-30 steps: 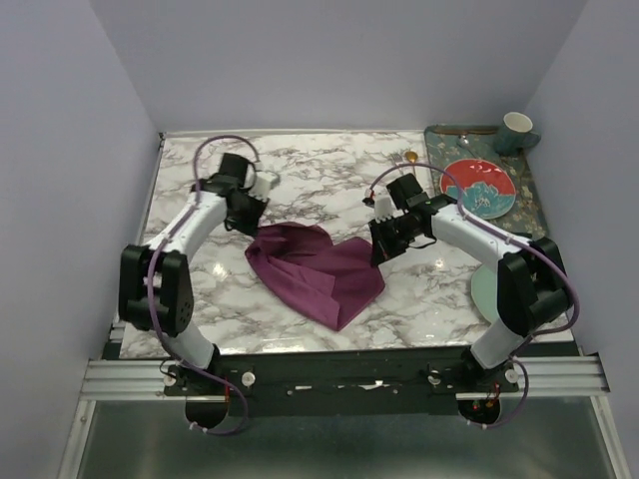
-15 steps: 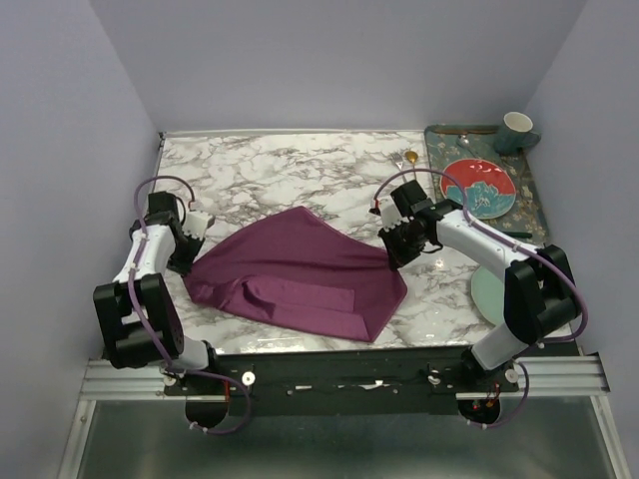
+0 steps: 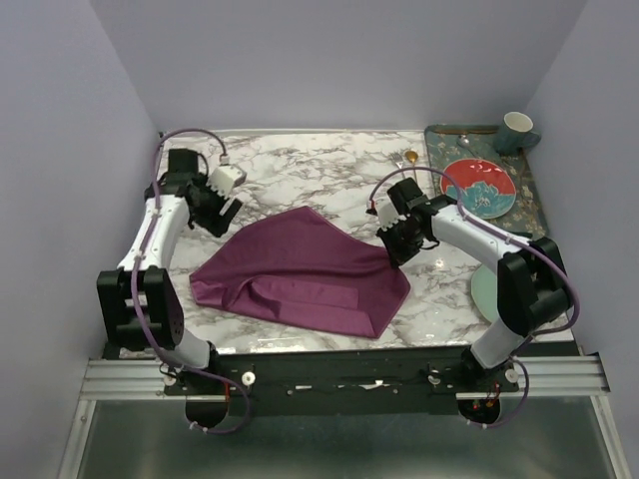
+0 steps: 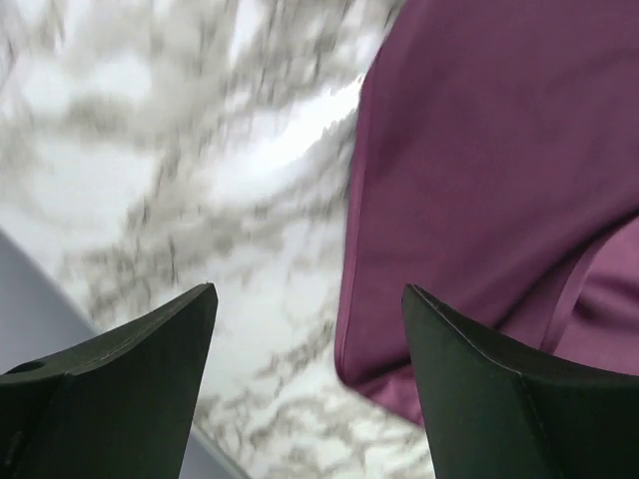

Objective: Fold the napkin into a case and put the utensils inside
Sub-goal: Pick up the crumpled napkin from the center of the board.

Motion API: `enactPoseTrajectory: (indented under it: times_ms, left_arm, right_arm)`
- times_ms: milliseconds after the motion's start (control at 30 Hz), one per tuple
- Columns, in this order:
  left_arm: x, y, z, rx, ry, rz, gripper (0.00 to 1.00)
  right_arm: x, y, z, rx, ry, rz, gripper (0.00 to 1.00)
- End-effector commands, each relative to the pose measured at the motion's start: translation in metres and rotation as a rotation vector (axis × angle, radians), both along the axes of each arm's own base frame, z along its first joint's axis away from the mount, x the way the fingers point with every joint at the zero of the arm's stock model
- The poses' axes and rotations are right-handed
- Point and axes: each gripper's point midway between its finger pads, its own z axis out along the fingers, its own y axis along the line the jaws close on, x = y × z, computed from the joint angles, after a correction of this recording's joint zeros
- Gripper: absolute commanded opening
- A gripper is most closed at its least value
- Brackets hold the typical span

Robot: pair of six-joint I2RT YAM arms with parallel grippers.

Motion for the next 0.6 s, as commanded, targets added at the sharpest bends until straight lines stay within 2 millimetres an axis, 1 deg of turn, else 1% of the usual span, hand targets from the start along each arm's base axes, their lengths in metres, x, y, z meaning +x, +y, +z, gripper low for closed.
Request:
enactPoseTrajectory:
  times_ms: [0,33,67,100,133,167,200,267,300,333,367,400,467,500,567]
  left_arm:
    - [0.064,-0.082,0.000,-0.150,-0.035,-0.073,0.86]
    - [0.073,-0.092,-0.002,-0.157,-0.033,-0.080,0.86]
    - [0.081,-0.106,-0.006,-0.158,-0.030,-0.101,0.86]
    - [0.097,-0.116,-0.014,-0.161,-0.022,-0.111,0.85]
    - [0.102,-0.124,-0.018,-0.169,-0.013,-0.114,0.84]
    - [0.105,-0.138,-0.022,-0.177,-0.002,-0.141,0.83]
    - [0.113,-0.146,-0.029,-0.181,0.010,-0.150,0.81]
    - [0.116,-0.158,-0.038,-0.185,0.031,-0.160,0.81]
    - [0.117,-0.167,-0.047,-0.188,0.051,-0.173,0.79]
    - [0.119,-0.172,-0.051,-0.192,0.054,-0.178,0.78]
    - [0.119,-0.175,-0.055,-0.201,0.068,-0.174,0.76]
    - [0.121,-0.179,-0.061,-0.209,0.082,-0.179,0.72]
    - [0.120,-0.184,-0.067,-0.213,0.098,-0.188,0.65]
    - [0.120,-0.186,-0.070,-0.214,0.103,-0.188,0.50]
    - [0.117,-0.190,-0.069,-0.233,0.112,-0.200,0.39]
  right_arm:
    - [0.001,0.001,0.001,-0.007,0.030,0.003,0.01]
    - [0.001,0.002,0.001,-0.009,0.032,-0.001,0.01]
    - [0.002,0.002,0.002,-0.006,0.031,-0.003,0.01]
    - [0.003,0.002,0.002,-0.011,0.027,-0.005,0.01]
    - [0.004,0.001,0.002,-0.018,0.025,-0.010,0.01]
    - [0.007,0.000,0.002,-0.025,0.020,-0.013,0.01]
    - [0.008,-0.001,0.001,-0.034,0.017,-0.014,0.00]
    - [0.014,-0.004,-0.001,-0.058,0.008,-0.020,0.01]
    - [0.016,-0.005,-0.001,-0.068,0.003,-0.026,0.01]
    - [0.019,-0.007,-0.002,-0.082,-0.001,-0.030,0.01]
    - [0.020,-0.007,-0.007,-0.095,0.008,-0.035,0.01]
    - [0.025,-0.006,-0.005,-0.097,0.000,-0.040,0.01]
    - [0.030,-0.007,-0.008,-0.117,-0.001,-0.052,0.01]
    - [0.031,-0.008,-0.012,-0.128,0.013,-0.057,0.01]
    - [0.037,-0.008,-0.011,-0.143,0.003,-0.072,0.01]
